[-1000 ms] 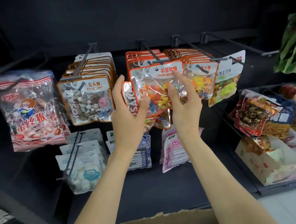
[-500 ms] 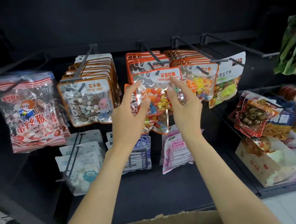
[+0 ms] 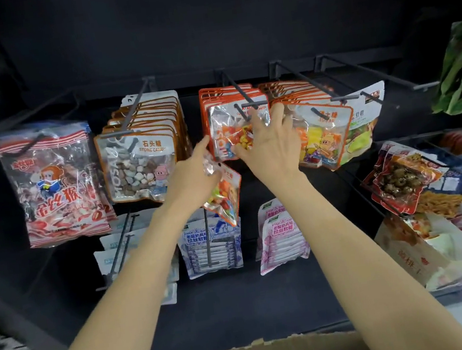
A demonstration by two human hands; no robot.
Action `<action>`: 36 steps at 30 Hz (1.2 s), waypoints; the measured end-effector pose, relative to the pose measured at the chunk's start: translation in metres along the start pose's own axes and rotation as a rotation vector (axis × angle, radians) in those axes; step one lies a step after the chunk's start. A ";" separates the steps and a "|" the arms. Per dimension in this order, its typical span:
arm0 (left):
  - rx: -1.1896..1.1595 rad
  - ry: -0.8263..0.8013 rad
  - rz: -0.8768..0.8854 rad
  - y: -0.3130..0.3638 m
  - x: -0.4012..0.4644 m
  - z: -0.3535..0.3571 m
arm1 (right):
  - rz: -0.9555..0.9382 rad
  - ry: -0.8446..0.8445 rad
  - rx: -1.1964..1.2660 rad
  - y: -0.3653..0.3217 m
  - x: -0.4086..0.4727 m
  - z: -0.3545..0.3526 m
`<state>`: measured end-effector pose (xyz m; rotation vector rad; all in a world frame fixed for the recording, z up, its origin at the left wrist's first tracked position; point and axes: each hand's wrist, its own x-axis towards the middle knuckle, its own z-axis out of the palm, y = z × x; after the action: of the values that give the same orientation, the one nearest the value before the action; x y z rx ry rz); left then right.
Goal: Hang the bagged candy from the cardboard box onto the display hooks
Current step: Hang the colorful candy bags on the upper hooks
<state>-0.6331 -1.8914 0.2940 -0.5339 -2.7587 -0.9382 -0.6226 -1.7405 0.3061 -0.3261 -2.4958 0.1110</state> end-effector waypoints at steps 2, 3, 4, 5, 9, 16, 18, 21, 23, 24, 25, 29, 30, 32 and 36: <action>-0.018 -0.022 -0.007 -0.008 -0.013 0.004 | 0.021 0.028 -0.072 -0.005 0.004 0.006; -0.016 -0.023 0.000 -0.010 -0.020 0.004 | 0.029 0.042 -0.089 -0.007 0.005 0.008; -0.027 -0.020 0.002 -0.010 -0.028 0.004 | 0.033 0.053 -0.077 -0.009 0.004 0.010; -0.049 -0.011 0.001 -0.010 -0.036 0.003 | 0.032 0.064 -0.022 -0.009 0.000 0.011; -0.185 0.159 0.181 -0.008 -0.064 0.002 | 0.044 0.206 0.484 0.008 -0.051 0.001; -0.446 0.207 0.502 0.057 -0.065 0.027 | 0.309 -0.002 1.507 0.064 -0.118 -0.039; -0.501 0.130 0.432 0.081 -0.056 0.039 | 0.335 0.098 1.505 0.082 -0.107 -0.042; -0.555 0.069 0.358 0.105 -0.037 0.051 | 0.259 0.283 1.217 0.103 -0.081 -0.046; -0.583 0.059 0.353 0.116 -0.026 0.054 | 0.206 0.315 1.083 0.110 -0.063 -0.045; -0.573 0.071 0.347 0.119 -0.022 0.056 | 0.202 0.315 1.036 0.111 -0.056 -0.045; -0.555 0.089 0.338 0.122 -0.017 0.057 | 0.222 0.307 1.006 0.112 -0.051 -0.044; -0.459 0.129 0.295 0.122 -0.005 0.067 | 0.381 0.225 1.057 0.116 -0.044 -0.038; -0.440 0.141 0.295 0.120 -0.004 0.070 | 0.382 0.197 1.062 0.117 -0.045 -0.037; -0.433 0.176 0.298 0.116 -0.003 0.073 | 0.330 0.123 1.036 0.119 -0.047 -0.038; -0.504 0.205 0.253 0.106 0.007 0.074 | 0.215 0.048 0.859 0.125 -0.047 -0.034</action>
<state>-0.6019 -1.7656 0.2962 -0.7857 -2.2012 -1.5267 -0.5399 -1.6320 0.2881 -0.2164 -2.1146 1.1916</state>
